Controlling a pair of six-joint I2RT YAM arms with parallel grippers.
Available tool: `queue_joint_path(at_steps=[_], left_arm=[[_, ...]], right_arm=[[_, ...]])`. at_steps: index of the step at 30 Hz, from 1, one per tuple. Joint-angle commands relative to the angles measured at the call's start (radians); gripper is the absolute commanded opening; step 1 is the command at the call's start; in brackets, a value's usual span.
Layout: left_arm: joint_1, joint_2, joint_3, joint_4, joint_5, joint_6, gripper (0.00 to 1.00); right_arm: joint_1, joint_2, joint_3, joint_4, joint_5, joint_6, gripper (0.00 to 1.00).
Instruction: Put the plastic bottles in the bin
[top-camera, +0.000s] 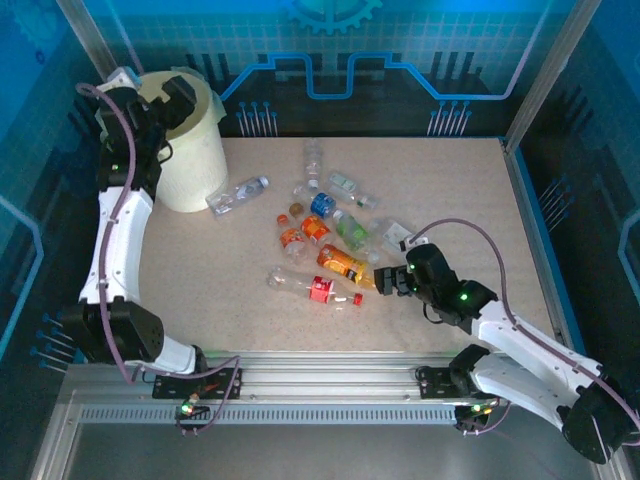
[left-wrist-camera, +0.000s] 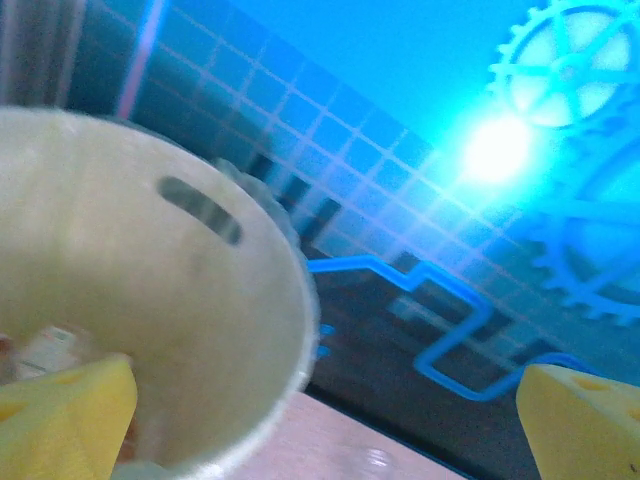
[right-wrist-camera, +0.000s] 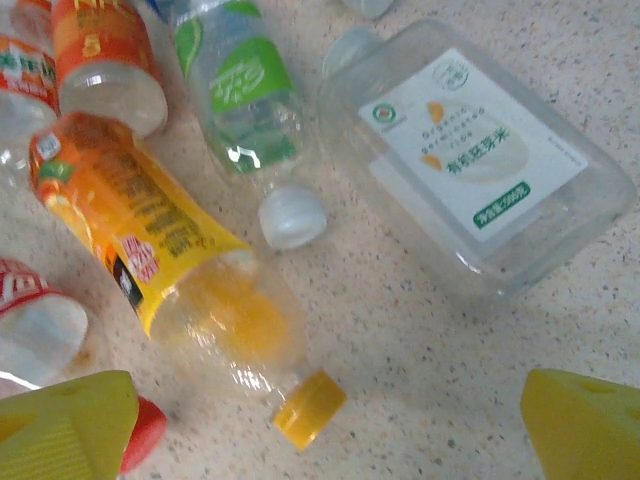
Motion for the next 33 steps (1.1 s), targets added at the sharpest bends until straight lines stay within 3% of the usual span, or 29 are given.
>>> queue_joint_path(at_steps=[1,8,14,33], left_arm=[[-0.002,-0.064,-0.071,0.083,0.181,-0.134,0.99],[-0.005,-0.175,-0.262,0.126,0.365,-0.273,0.99],[-0.007,-0.252,-0.381,0.115,0.482,-0.286,0.99],[-0.007,-0.376,-0.560,-0.020,0.541,-0.169,0.99]], right_arm=[[-0.017,-0.023,-0.021,-0.036,-0.081,-0.070,0.99],[-0.023,0.020,-0.046,-0.021,-0.152,-0.071,0.95],[-0.024,0.119,-0.043,0.032,-0.169,-0.083,0.95],[-0.027,0.474,0.080,0.105,-0.249,-0.166,0.74]])
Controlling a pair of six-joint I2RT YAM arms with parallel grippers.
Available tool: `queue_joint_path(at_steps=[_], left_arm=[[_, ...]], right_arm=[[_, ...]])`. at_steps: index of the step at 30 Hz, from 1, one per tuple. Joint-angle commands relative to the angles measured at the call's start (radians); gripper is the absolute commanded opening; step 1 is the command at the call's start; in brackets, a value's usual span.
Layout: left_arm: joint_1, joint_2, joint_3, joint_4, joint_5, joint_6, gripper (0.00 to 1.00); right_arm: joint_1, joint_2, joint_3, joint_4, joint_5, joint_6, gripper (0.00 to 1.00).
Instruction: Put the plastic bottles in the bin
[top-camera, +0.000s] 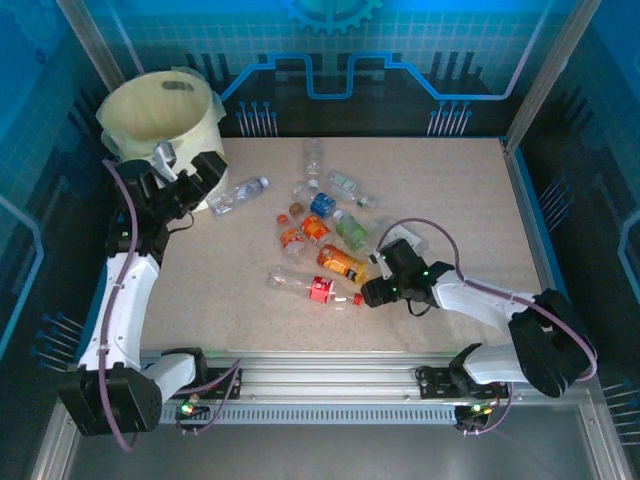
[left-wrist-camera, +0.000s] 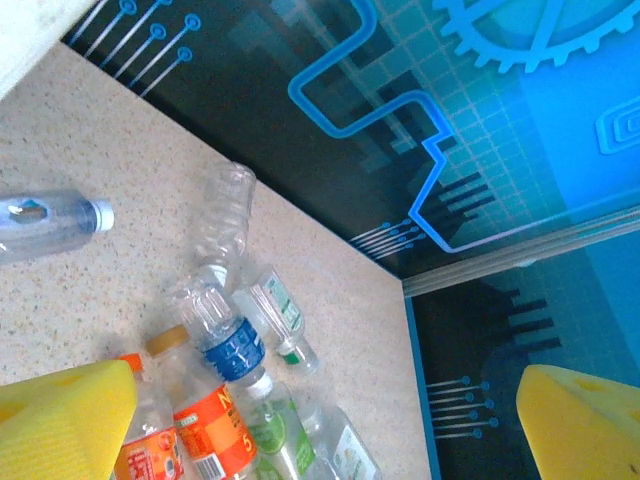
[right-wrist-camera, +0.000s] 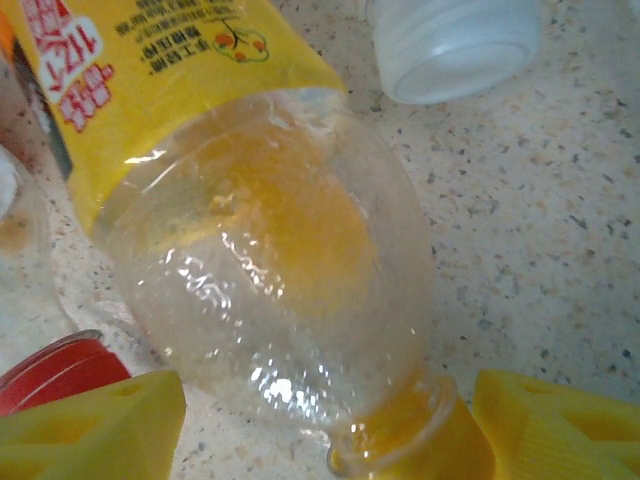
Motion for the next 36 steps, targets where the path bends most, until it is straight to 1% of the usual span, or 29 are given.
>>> queue_joint_path(at_steps=[1,7,12,17,23,25,28,31,34,36], left_arm=[[-0.006,-0.027,-0.041,-0.032,0.052,0.038,0.99],[-0.006,-0.041,-0.083,-0.054,0.077,0.055,0.99],[-0.007,-0.047,-0.106,-0.044,0.082,0.066,0.99],[-0.007,-0.035,-0.106,-0.040,0.088,0.066,0.99],[-0.012,-0.030,-0.107,-0.028,0.100,0.056,0.99],[-0.020,-0.030,-0.107,-0.019,0.101,0.048,0.99],[-0.061,-0.017,-0.108,0.002,0.065,0.020,0.99],[-0.136,0.006,-0.092,0.008,0.015,0.014,0.99],[-0.227,0.017,-0.079,0.001,-0.074,0.010,0.99],[-0.287,0.018,-0.096,0.028,-0.142,-0.020,0.99]], right_arm=[[-0.009,0.033,0.023,0.020,-0.023,-0.018,0.73],[-0.017,0.085,0.022,0.042,-0.029,-0.021,0.64],[-0.018,0.096,0.033,0.041,-0.026,-0.026,0.53],[-0.017,0.059,0.040,0.025,-0.029,-0.029,0.44],[-0.012,-0.005,0.048,0.010,-0.061,-0.052,0.33],[-0.008,-0.029,0.052,0.007,-0.076,-0.063,0.31],[-0.003,-0.052,0.076,-0.015,-0.090,-0.067,0.28],[0.011,-0.075,0.101,-0.024,-0.086,-0.064,0.25],[0.026,-0.104,0.122,-0.017,-0.075,-0.031,0.24],[0.040,-0.120,0.134,-0.005,-0.069,0.009,0.23]])
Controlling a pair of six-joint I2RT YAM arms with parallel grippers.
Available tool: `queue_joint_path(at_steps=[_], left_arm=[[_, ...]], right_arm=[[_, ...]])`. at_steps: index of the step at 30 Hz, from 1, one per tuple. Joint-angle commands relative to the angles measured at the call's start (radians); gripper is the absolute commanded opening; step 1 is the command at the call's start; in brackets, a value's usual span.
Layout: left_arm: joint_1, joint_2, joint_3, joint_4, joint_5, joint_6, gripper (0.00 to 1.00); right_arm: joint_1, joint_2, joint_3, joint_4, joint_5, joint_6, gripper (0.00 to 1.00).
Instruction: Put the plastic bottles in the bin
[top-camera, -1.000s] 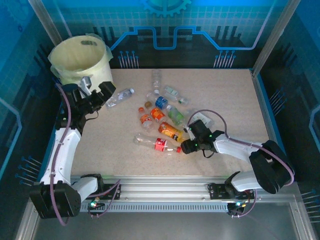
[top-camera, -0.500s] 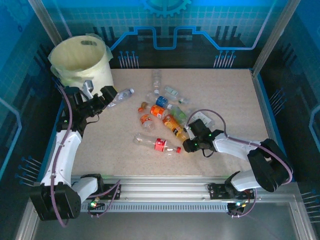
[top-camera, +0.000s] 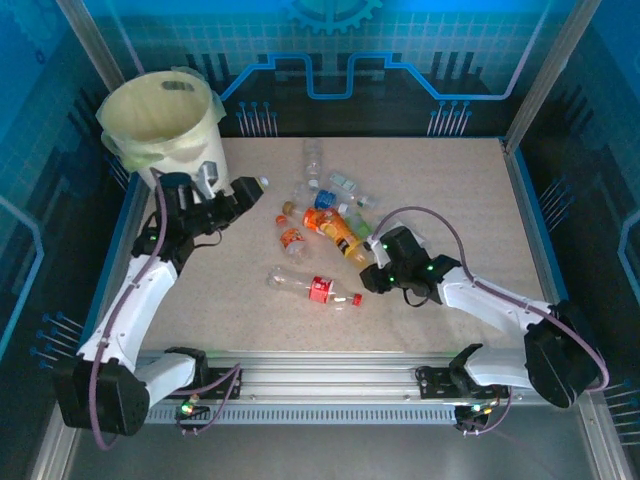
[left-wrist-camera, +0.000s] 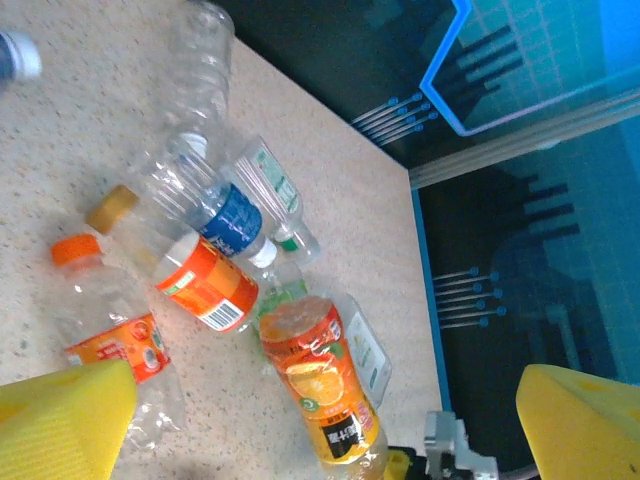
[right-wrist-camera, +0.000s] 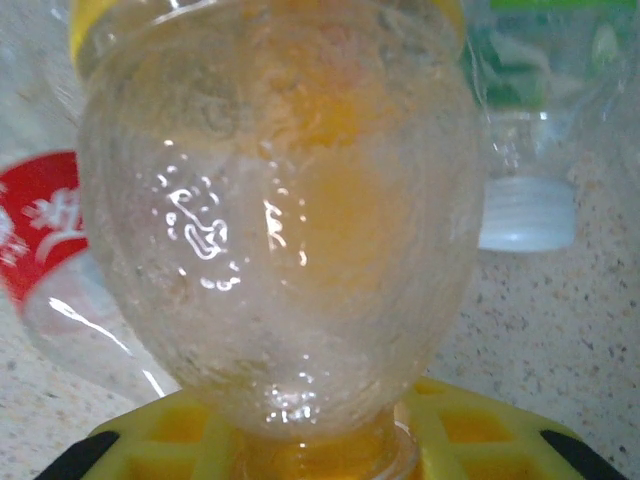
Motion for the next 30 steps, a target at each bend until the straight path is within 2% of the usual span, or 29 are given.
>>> queue_joint_path(at_steps=[1,5,8,13,18,24,27,30], left_arm=[[-0.089,0.004,-0.012,0.048,-0.143,-0.059,0.99],[-0.169,0.025,-0.058,0.117,-0.204,-0.138,0.99],[-0.211,0.056,-0.097,0.215,-0.180,-0.182,0.99],[-0.273,0.121,-0.114,0.330,-0.158,-0.228,0.99],[-0.325,0.196,-0.066,0.348,-0.163,-0.236,0.99],[-0.339,0.249,-0.044,0.343,-0.221,-0.265,0.99],[-0.341,0.267,-0.033,0.356,-0.218,-0.265,0.94],[-0.341,0.276,0.010,0.276,-0.237,-0.229,0.87]], right_arm=[[0.027,-0.044,0.046,0.011,-0.005,0.064,0.23],[0.057,-0.060,0.063,0.072,-0.015,0.153,0.22],[0.072,-0.049,0.081,0.122,-0.045,0.233,0.22],[0.129,-0.006,0.139,0.130,-0.036,0.265,0.22],[0.201,0.061,0.240,0.052,0.070,0.225,0.22],[0.238,0.117,0.306,0.038,0.078,0.217,0.22],[0.261,0.142,0.335,0.007,0.122,0.205,0.23],[0.295,0.164,0.367,-0.047,0.207,0.175,0.23]])
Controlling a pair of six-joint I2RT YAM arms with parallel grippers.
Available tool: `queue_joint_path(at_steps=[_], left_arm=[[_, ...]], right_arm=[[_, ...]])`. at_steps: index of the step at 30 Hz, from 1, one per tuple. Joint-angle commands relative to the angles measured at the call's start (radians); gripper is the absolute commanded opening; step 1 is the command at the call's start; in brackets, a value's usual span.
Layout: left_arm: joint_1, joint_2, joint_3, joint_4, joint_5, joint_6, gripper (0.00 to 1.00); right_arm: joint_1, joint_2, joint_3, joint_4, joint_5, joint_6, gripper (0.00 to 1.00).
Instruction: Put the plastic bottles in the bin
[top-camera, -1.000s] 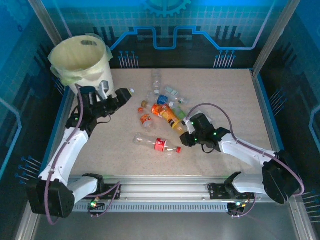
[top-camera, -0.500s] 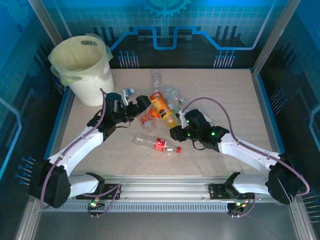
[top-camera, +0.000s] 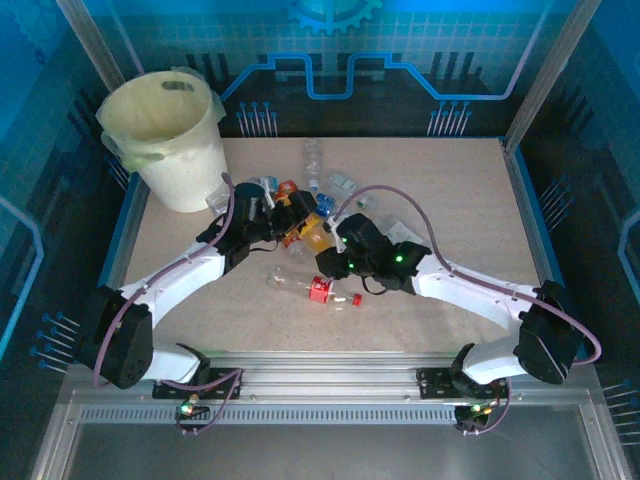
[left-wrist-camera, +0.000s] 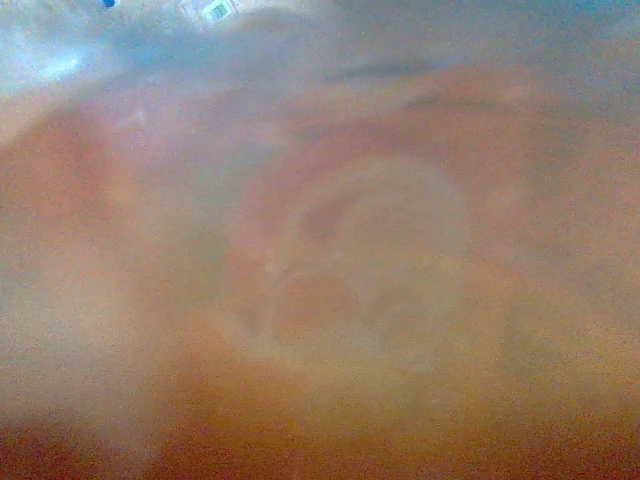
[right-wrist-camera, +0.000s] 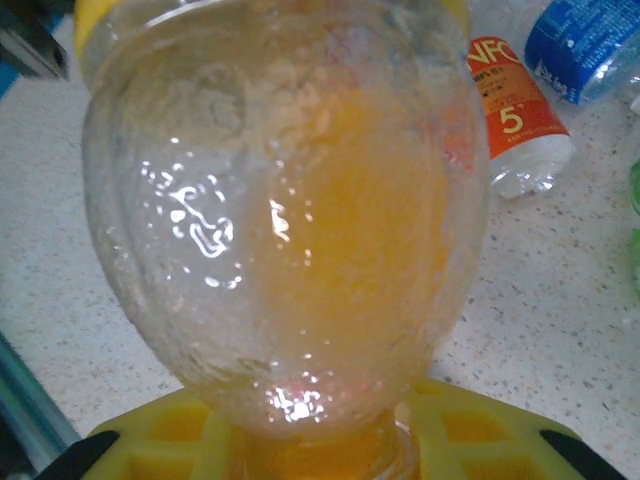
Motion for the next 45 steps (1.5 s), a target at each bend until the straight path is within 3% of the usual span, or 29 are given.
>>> queue_joint_path(at_steps=[1,6,15,24,35,41,45], left_arm=[[-0.006,0.005,0.072,-0.064,-0.042,0.036,0.84],[-0.006,-0.010,0.093,-0.134,-0.072,0.061,0.67],[-0.007,-0.001,0.108,-0.166,-0.044,0.081,0.45],[-0.006,-0.014,0.111,-0.140,-0.050,0.079,0.45],[0.005,-0.096,0.149,-0.192,-0.213,0.165,0.46],[0.031,-0.147,0.210,-0.221,-0.308,0.282,0.45],[0.047,-0.197,0.202,-0.164,-0.435,0.339,0.46]], right_arm=[[0.051,0.022,0.067,-0.069,0.119,-0.057,0.23],[0.098,0.059,0.114,-0.135,0.235,-0.105,0.24],[0.119,0.071,0.123,-0.109,0.216,-0.107,0.30],[0.119,0.020,0.085,-0.049,0.110,-0.171,0.62],[0.119,-0.110,0.052,-0.024,0.115,-0.300,0.99],[0.119,-0.205,0.018,0.005,0.227,-0.265,1.00],[0.111,-0.259,-0.038,0.068,0.339,-0.207,1.00]])
